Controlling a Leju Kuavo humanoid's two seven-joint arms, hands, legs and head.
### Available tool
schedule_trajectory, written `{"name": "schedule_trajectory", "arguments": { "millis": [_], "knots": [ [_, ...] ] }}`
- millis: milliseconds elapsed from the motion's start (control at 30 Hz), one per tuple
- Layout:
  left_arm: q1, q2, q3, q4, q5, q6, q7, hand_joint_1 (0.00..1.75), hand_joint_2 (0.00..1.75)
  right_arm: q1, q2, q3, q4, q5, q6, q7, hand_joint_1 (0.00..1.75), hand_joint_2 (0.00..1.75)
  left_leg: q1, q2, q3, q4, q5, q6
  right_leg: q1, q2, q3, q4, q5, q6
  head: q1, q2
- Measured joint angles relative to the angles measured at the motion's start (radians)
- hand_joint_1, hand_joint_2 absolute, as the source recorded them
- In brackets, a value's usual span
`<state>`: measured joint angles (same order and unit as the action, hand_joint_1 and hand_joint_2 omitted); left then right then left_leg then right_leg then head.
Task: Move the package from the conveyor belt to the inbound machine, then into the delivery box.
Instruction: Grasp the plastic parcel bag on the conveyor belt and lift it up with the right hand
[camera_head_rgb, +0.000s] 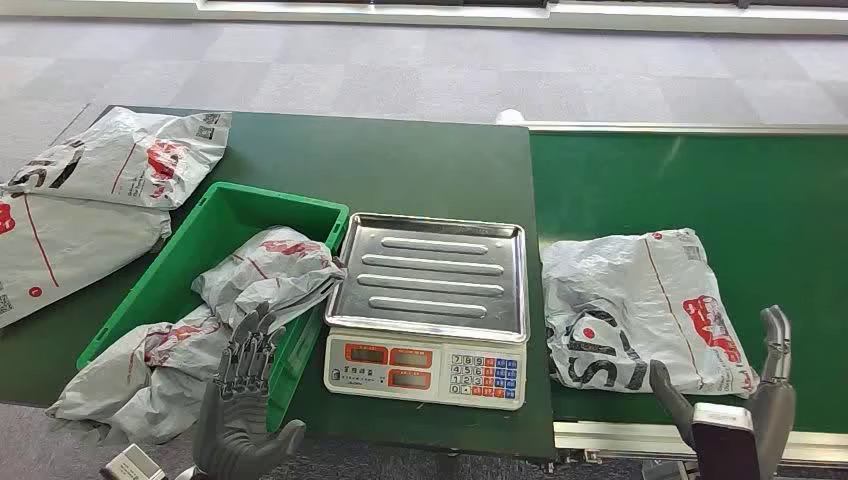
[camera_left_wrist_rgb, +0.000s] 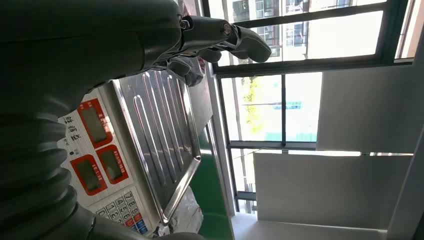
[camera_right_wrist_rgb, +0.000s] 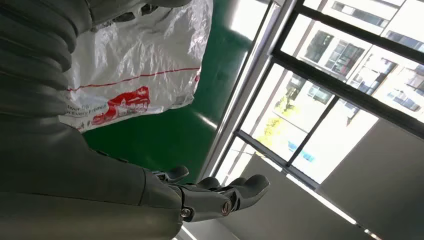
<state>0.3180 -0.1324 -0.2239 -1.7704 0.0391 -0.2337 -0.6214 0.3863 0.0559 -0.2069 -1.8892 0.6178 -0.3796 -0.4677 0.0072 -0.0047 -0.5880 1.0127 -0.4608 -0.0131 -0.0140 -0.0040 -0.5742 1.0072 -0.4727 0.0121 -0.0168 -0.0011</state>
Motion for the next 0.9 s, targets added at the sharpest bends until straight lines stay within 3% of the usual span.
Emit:
{"name": "schedule_trajectory", "arguments": {
  "millis": [233,433,567,700,900],
  "knots": [
    [0.004,0.005,0.0,-0.004,0.001,0.006,0.0,0.0,1.75,0.016,-0.015,0.044,-0.01,0.022,-0.023,0.031,0.0,1.75,0.0,0.0,0.0,0.0,0.0,0.0,0.0,0.0,0.001,0.0,0.0,0.0,0.0,0.0],
    [-0.007,0.019,-0.008,-0.007,0.008,0.017,-0.001,0.0,1.75,-0.118,-0.111,0.065,0.084,0.165,0.023,0.249,0.0,1.75,0.0,0.004,-0.002,0.0,-0.001,0.001,-0.001,0.005,0.002,0.0,0.002,0.001,0.0,0.0],
    [-0.01,0.034,-0.019,-0.006,0.029,0.032,-0.001,0.0,1.75,-0.329,-0.188,0.066,0.326,0.222,0.139,0.389,0.0,1.75,-0.001,0.008,-0.001,0.001,0.001,0.001,-0.001,0.008,0.002,0.0,0.005,0.002,0.0,0.0],
    [-0.015,0.047,-0.029,-0.004,0.043,0.035,0.0,0.0,1.75,-0.558,-0.244,0.066,0.686,0.266,0.199,0.459,0.0,1.75,-0.001,0.006,0.002,0.002,0.006,0.003,-0.001,0.006,0.0,0.0,0.009,0.002,0.0,0.0],
    [-0.016,0.057,-0.035,-0.003,0.045,0.037,0.001,0.0,1.75,-0.685,-0.265,0.066,0.959,0.28,0.192,0.462,0.0,1.75,-0.001,0.001,-0.001,0.001,0.007,0.002,0.0,0.002,-0.001,0.0,0.009,0.002,0.0,0.0]
  ]
}}
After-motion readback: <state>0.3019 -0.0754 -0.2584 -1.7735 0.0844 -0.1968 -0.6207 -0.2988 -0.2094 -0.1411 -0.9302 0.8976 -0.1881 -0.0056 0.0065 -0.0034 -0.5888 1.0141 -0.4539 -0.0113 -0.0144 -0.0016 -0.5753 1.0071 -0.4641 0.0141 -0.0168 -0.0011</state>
